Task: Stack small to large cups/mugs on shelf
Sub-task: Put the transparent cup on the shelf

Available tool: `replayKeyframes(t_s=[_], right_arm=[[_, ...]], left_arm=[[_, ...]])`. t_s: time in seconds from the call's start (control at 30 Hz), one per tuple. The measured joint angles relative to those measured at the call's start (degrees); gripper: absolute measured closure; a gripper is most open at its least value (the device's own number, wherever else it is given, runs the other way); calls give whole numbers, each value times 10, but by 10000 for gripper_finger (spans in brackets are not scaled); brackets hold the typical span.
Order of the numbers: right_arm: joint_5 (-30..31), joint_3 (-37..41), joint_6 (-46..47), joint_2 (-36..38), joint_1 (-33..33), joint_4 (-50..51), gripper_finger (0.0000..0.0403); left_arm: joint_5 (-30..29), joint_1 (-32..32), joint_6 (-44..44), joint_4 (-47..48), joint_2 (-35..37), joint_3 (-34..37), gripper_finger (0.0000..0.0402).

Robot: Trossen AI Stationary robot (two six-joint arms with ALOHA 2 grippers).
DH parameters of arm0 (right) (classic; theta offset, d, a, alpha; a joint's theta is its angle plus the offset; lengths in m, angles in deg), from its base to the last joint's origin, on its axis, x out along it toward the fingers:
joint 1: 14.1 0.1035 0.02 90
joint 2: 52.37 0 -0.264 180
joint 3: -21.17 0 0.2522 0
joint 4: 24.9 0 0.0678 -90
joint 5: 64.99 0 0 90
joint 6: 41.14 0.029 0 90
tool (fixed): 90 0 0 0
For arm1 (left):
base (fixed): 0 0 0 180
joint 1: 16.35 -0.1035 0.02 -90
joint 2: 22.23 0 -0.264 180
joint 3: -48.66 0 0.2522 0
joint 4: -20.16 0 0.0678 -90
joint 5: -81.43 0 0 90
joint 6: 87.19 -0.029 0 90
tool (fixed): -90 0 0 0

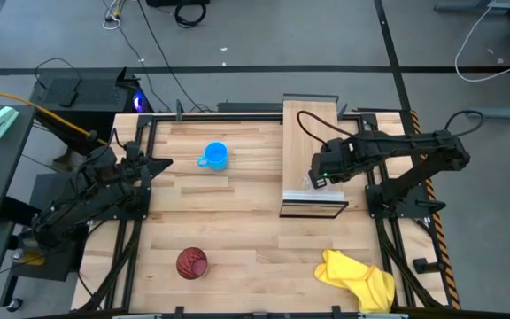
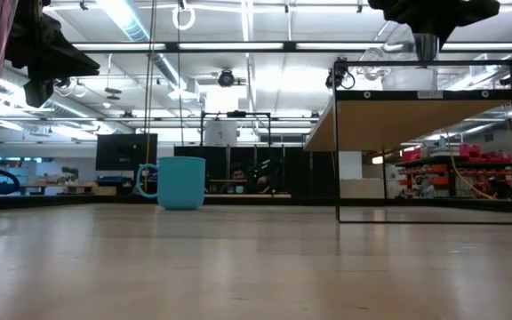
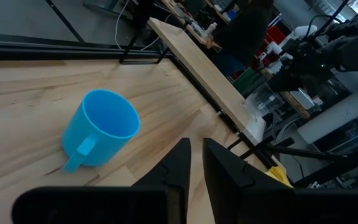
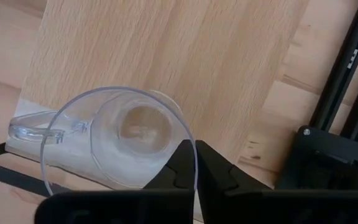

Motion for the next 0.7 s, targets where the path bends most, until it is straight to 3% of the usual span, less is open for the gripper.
replayKeyframes(t_s=[0.7], right_arm=[[19,0,15,0,9,0,336]], left_arm=[[0,0,-5,0,0,0,346]])
